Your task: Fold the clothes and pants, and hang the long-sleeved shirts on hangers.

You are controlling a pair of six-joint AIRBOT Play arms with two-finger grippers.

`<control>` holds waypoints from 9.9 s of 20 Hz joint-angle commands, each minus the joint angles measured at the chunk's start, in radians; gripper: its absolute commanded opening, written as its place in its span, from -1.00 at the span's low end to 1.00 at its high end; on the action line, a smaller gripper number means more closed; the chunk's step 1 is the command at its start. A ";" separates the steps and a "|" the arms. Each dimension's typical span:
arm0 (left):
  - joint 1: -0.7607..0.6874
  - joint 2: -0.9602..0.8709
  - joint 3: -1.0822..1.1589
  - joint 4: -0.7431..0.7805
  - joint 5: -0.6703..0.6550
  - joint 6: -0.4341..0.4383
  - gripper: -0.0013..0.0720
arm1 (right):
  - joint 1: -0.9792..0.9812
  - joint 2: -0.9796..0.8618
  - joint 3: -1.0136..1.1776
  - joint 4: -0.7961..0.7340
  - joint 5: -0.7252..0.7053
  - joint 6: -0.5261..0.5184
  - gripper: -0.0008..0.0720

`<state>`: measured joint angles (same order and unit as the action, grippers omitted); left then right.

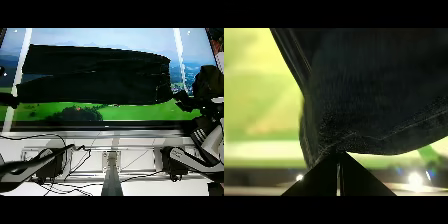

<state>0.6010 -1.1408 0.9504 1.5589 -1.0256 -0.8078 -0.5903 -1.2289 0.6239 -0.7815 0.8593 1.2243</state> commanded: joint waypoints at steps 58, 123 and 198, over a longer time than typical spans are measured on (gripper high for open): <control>0.363 -0.319 -0.093 -0.851 0.320 -0.153 -0.88 | 0.229 0.356 -0.196 -0.396 -0.118 0.304 -0.89; -0.220 -1.048 1.014 -0.609 0.216 -0.886 0.84 | 0.230 -0.096 0.341 -0.611 -0.310 0.560 0.90; -0.167 0.138 -0.236 -0.626 0.010 -0.573 0.29 | 0.699 -0.525 1.380 -0.402 0.380 0.271 -0.89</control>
<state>0.3454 -1.0080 0.9089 1.0370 -1.1057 -1.4380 0.0956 -1.7542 2.0068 -1.1843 1.2381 1.5009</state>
